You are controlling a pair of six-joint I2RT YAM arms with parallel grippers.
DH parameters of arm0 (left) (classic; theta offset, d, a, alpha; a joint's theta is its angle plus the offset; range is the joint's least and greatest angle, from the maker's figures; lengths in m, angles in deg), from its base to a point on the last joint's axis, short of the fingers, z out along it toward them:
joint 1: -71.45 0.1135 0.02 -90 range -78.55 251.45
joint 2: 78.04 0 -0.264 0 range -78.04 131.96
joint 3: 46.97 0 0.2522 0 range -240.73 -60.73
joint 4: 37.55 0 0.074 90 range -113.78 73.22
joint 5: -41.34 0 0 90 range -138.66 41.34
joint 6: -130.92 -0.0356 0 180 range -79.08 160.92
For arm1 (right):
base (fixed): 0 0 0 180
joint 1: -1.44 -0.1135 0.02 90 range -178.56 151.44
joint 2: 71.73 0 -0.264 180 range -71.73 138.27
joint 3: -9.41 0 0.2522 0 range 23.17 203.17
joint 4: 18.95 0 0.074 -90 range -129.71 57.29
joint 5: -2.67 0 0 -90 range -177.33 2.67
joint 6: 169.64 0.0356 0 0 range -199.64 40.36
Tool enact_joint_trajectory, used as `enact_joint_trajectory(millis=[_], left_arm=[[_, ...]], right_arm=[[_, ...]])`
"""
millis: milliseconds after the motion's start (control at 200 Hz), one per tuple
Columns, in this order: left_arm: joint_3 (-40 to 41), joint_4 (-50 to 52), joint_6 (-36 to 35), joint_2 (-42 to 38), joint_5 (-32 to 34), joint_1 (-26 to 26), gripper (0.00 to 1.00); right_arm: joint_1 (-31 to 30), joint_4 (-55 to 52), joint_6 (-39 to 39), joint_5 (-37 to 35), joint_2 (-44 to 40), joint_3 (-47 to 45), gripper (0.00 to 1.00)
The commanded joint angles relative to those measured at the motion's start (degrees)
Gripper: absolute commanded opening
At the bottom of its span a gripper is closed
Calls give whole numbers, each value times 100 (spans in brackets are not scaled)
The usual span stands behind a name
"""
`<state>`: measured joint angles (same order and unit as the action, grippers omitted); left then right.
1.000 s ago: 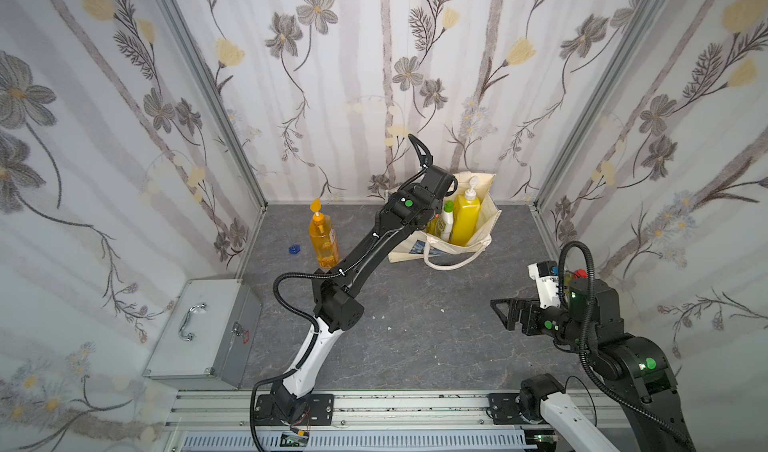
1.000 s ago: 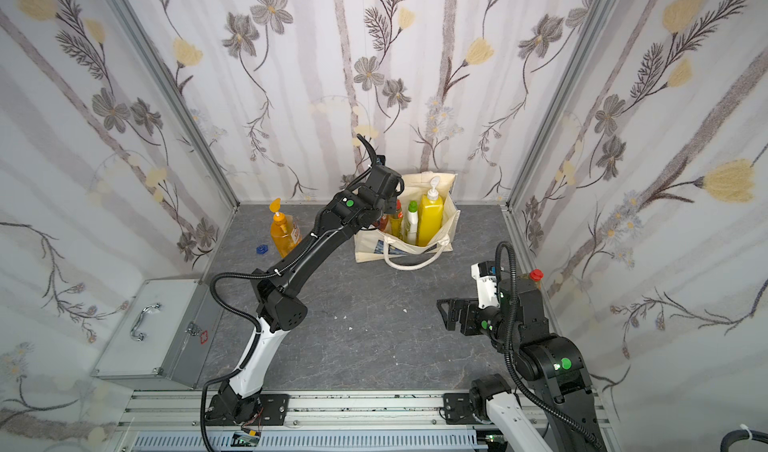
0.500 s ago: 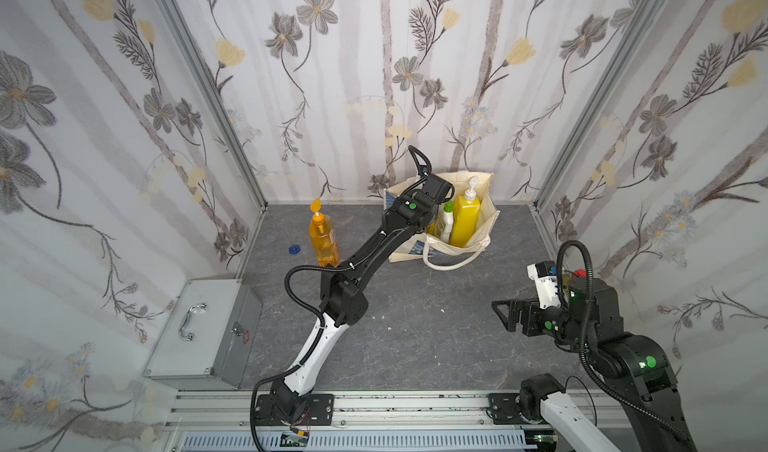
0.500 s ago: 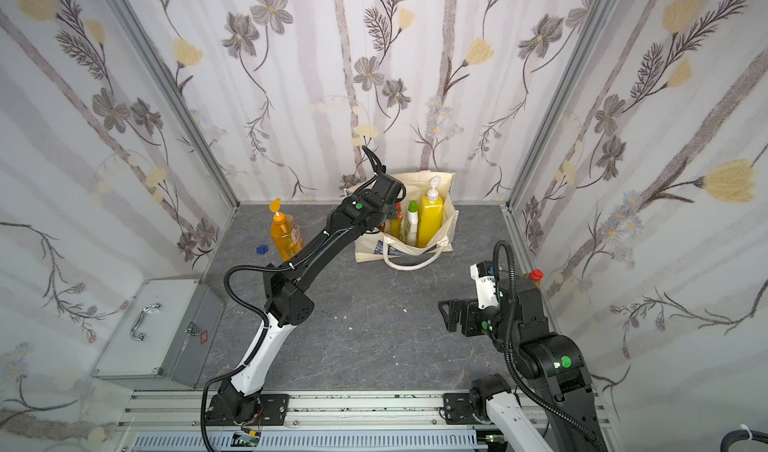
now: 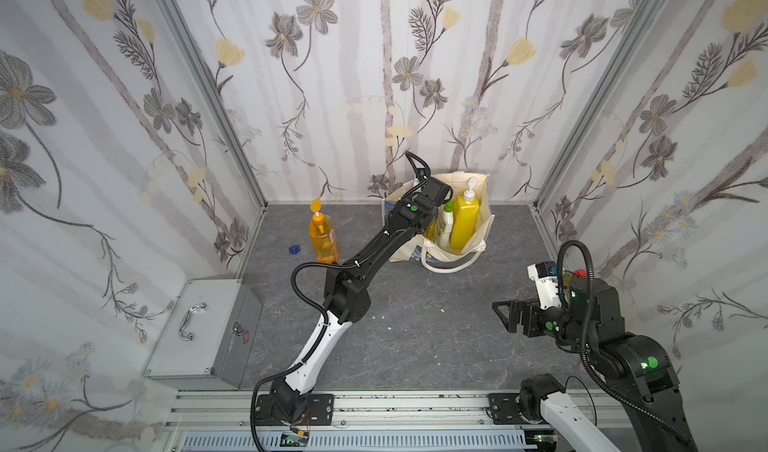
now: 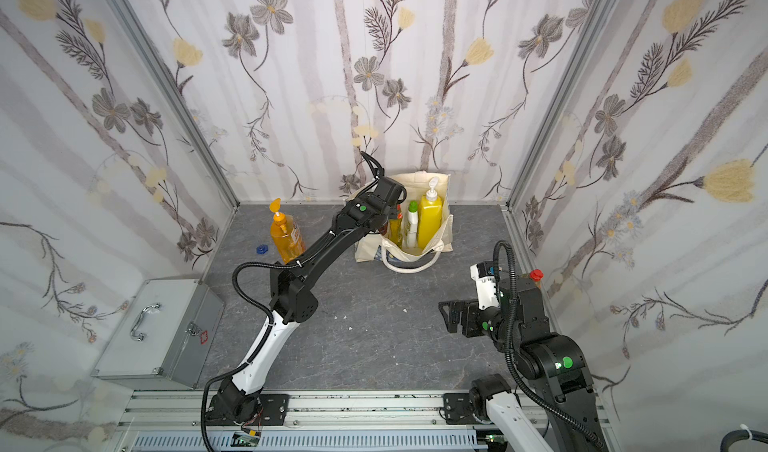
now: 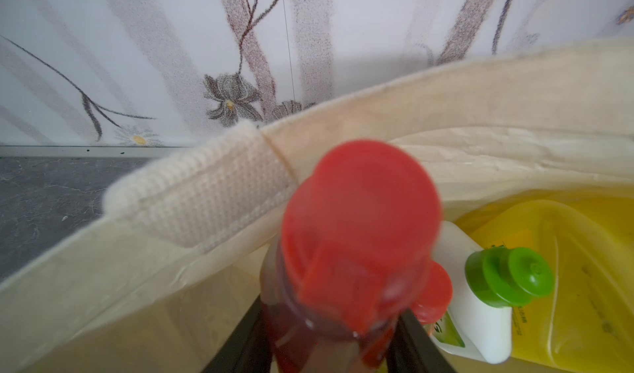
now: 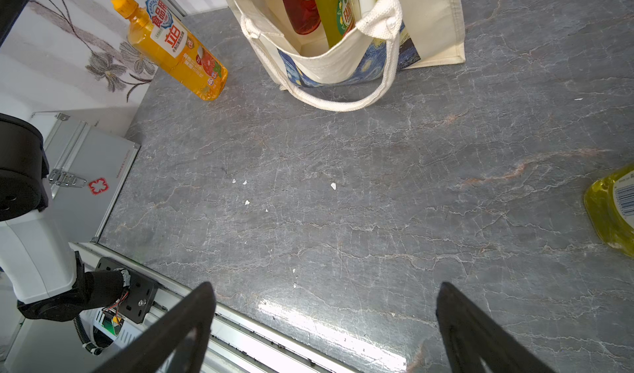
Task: Pack dish soap into the shopping bag
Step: Place the bottle of dish soap in the shopping bag.
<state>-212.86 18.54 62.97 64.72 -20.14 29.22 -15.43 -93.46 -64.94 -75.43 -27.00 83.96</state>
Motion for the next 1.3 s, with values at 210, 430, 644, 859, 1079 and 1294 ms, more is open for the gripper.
enact_joint_trajectory(millis=[210, 430, 644, 859, 1079, 1294], left_arm=[[-88, -752, -112, -275, 397, -48, 47], [-105, -866, -76, -16, 333, -26, 48], [-97, -574, 111, 194, 260, -38, 47], [-79, -492, 176, 408, 172, -30, 49], [36, -748, 448, 551, 51, -30, 51], [324, -737, 771, 466, 66, -6, 54]], right_arm=[[-8, 133, -64, -27, 80, -67, 100], [-14, 116, -64, -44, 71, -66, 100], [-11, 96, -69, -58, 80, -59, 100], [-11, 98, -65, -57, 105, -62, 100], [-35, 94, -72, -59, 123, -59, 100], [-29, 92, -72, -67, 140, -59, 100]])
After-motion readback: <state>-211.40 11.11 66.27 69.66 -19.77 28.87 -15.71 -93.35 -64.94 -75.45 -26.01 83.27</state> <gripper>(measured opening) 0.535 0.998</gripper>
